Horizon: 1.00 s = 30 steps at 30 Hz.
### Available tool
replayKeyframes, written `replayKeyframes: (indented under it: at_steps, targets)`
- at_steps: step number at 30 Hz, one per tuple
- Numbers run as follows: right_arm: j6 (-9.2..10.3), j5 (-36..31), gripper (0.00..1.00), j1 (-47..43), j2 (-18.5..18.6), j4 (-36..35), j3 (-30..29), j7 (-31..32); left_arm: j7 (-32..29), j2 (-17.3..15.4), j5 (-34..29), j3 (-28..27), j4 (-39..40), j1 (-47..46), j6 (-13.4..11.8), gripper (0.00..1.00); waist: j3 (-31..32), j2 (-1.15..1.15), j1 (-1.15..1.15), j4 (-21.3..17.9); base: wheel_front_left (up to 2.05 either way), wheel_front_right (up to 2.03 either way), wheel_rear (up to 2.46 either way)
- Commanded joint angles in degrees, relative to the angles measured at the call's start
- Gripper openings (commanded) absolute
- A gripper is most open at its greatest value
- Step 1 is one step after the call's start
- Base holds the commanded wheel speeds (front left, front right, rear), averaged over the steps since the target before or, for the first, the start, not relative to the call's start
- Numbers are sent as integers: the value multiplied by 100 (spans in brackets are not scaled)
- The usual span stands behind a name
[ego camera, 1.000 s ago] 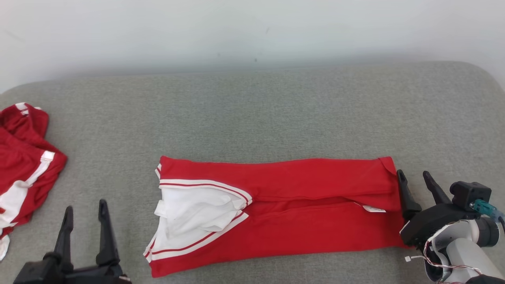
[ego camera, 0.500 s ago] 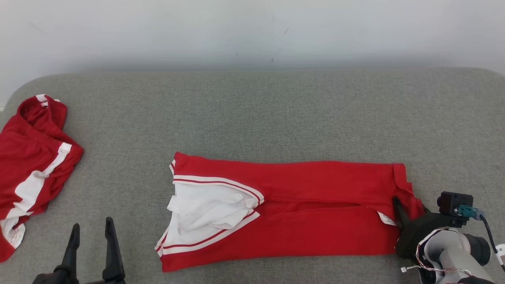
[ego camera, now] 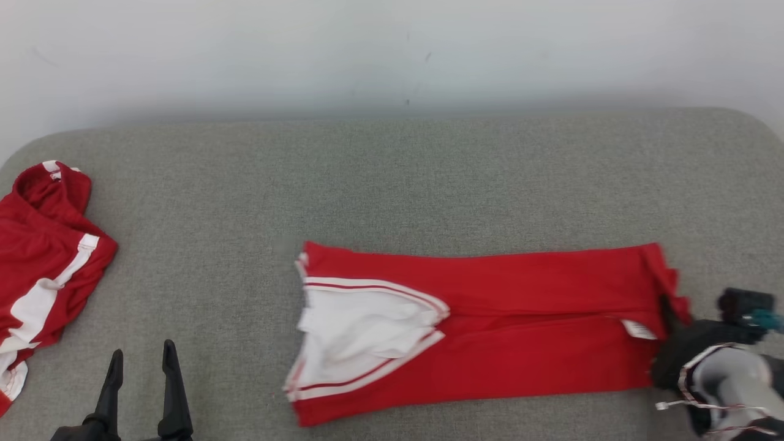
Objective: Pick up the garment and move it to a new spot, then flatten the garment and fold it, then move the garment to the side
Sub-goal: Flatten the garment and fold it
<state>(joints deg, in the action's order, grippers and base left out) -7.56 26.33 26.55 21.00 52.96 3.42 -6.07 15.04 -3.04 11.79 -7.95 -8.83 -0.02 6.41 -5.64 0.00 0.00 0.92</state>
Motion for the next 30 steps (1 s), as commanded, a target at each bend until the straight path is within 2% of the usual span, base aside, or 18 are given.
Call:
replayKeyframes:
  at_steps: [1, 6, 14, 22, 30]
  targets:
    - [16, 43, 0, 50, 163, 47, -75, -56, 20, 11, -57, -18, -7, 28, 3, 100, 24, 0, 0, -12, 0, 0, 0]
    - [16, -3, 0, 117, 508, -8, -240, -100, 20, 16, -58, -68, 37, 86, 20, 100, 52, 0, 0, -79, 0, 0, 0]
    - [16, 44, 0, 119, 257, -627, -67, 88, 20, 18, 73, -165, 82, 227, -48, 100, 114, 0, 0, -257, 0, 0, 0]
    - [15, 121, 0, -16, -420, -1904, 521, 551, 20, 19, 77, -110, 28, 138, -62, 100, 139, 0, 0, -265, 0, 0, 0]
    - [15, 112, 0, -188, -1199, -2874, 1105, 1057, 20, 19, 132, -27, -23, 47, -68, 100, 74, 0, 0, -46, 0, 0, 0]
